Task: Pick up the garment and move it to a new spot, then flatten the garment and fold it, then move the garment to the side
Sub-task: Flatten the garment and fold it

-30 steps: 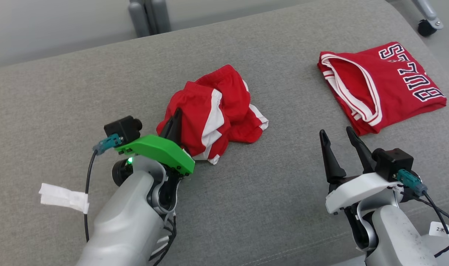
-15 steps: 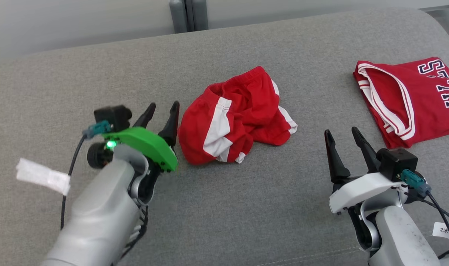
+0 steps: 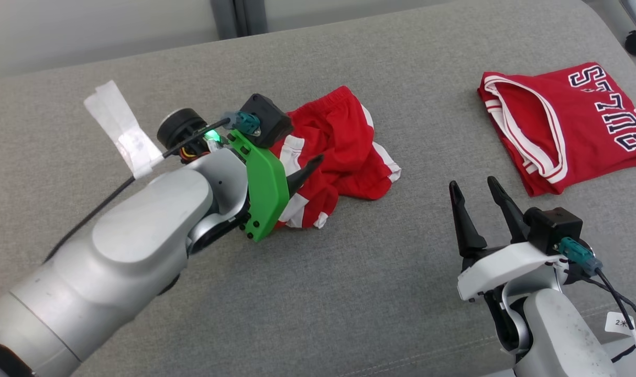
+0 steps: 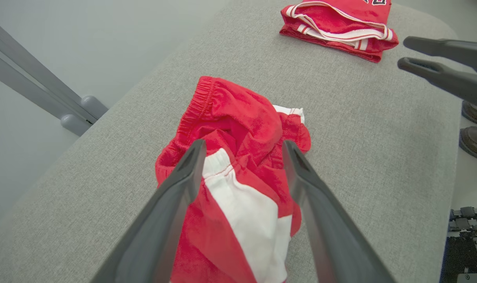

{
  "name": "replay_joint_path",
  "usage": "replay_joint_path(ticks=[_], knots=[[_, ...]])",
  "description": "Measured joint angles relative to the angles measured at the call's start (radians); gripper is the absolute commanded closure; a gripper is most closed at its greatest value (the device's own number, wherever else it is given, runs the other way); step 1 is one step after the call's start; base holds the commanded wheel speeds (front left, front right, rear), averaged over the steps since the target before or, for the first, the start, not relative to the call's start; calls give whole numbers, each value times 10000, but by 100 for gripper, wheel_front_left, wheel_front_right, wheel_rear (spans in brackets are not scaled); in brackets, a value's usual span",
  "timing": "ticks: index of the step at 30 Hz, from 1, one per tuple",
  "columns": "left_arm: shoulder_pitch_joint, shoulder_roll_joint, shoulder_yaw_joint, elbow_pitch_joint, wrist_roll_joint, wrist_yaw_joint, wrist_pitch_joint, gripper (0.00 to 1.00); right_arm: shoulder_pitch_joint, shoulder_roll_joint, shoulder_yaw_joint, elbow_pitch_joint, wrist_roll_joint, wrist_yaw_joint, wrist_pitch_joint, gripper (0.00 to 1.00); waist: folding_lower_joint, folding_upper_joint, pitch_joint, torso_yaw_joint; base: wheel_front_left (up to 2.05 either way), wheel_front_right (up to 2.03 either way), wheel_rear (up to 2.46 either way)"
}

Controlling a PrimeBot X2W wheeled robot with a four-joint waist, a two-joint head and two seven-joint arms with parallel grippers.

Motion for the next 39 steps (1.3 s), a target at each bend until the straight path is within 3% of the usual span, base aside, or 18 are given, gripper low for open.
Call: replay_joint_path(ticks=[7, 19, 20, 21, 22, 23, 27, 30, 39], knots=[[-1205, 374, -825, 146, -387, 0, 978, 0, -155, 35, 42, 107, 61, 0, -117, 0, 0, 0, 444, -430, 0, 0, 0], [-1191, 495, -982, 1035, -1166, 0, 3653, 0, -296, 38, 2, 251, 63, 0, -255, 0, 0, 0, 687, -728, 0, 0, 0], [-1095, 483, -982, 1122, -1252, 0, 3881, 23, -296, 40, -2, 253, 44, 0, -253, 0, 0, 0, 671, -704, 0, 0, 0], [-988, 470, -986, 1195, -1331, 0, 4057, 62, -296, 42, 0, 251, 23, 0, -242, 0, 0, 0, 652, -680, 0, 0, 0], [-899, 451, -991, 1231, -1342, 0, 4165, 87, -296, 44, -2, 249, 8, 0, -242, 0, 0, 0, 636, -659, 0, 0, 0], [-829, 414, -995, 1277, -1392, -2, 4242, 100, -296, 44, -8, 244, 4, 0, -224, 0, 0, 0, 618, -630, 0, 0, 0], [-742, 211, -951, 1283, -1413, -2, 3939, 100, -313, 40, 13, 213, -17, 0, -167, 0, 0, 0, 540, -522, 0, 0, 0], [-713, -161, -253, 1158, -1896, 0, 2642, 100, -339, 25, 31, 190, -17, 0, -157, 0, 0, 0, 497, -444, 0, 0, 0], [-934, -1979, 2094, 614, -3850, 0, -658, 100, -337, 29, 31, 184, -12, 0, -153, 0, 0, 0, 375, -314, 0, 0, 0]])
